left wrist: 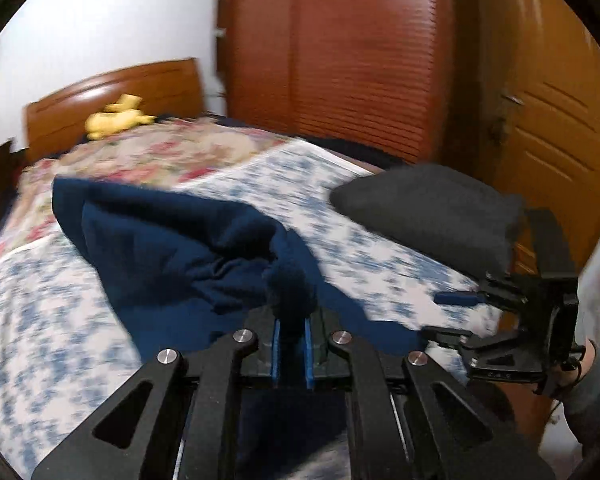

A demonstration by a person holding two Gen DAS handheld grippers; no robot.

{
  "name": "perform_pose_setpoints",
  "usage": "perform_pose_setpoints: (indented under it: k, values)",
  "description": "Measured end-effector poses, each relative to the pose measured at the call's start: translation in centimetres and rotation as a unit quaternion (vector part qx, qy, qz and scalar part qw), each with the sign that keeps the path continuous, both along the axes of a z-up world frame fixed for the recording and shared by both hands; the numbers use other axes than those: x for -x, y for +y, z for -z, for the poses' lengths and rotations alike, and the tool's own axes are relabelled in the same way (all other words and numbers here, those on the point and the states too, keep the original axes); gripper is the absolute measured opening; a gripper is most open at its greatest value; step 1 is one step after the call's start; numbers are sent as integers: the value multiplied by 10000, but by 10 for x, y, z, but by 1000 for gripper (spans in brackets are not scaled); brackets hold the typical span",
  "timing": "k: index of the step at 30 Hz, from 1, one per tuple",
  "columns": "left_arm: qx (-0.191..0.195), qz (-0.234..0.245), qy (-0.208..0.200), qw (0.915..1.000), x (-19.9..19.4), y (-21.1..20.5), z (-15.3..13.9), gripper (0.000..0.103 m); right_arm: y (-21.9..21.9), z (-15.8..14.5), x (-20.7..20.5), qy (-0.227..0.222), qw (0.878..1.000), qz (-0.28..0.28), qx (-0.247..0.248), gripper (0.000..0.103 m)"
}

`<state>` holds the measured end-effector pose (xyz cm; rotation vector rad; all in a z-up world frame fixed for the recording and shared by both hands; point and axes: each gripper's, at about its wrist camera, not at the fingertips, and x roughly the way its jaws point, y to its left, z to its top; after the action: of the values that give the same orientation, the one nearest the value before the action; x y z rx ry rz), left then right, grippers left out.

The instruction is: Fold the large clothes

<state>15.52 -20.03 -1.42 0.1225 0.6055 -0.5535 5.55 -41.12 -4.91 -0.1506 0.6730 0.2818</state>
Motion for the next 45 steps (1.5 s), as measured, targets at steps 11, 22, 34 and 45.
perform_pose_setpoints:
  k: [11, 22, 34, 45]
  values:
    - [-122, -14, 456, 9989, -5, -14, 30, 13, -21, -9, 13, -11, 10000, 97, -21, 46]
    - [167, -503, -47, 9986, 21, 41, 7, 78, 8, -39, 9, -371, 9992, -144, -91, 46]
    - [198, -1236, -55, 9921, 39, 139, 27, 78, 71, -25, -31, -212, 9982, -559, -49, 46]
    - [316, -1592, 66, 9867, 54, 191, 55, 78, 82, -5, -67, 352, 9984, -437, -38, 64]
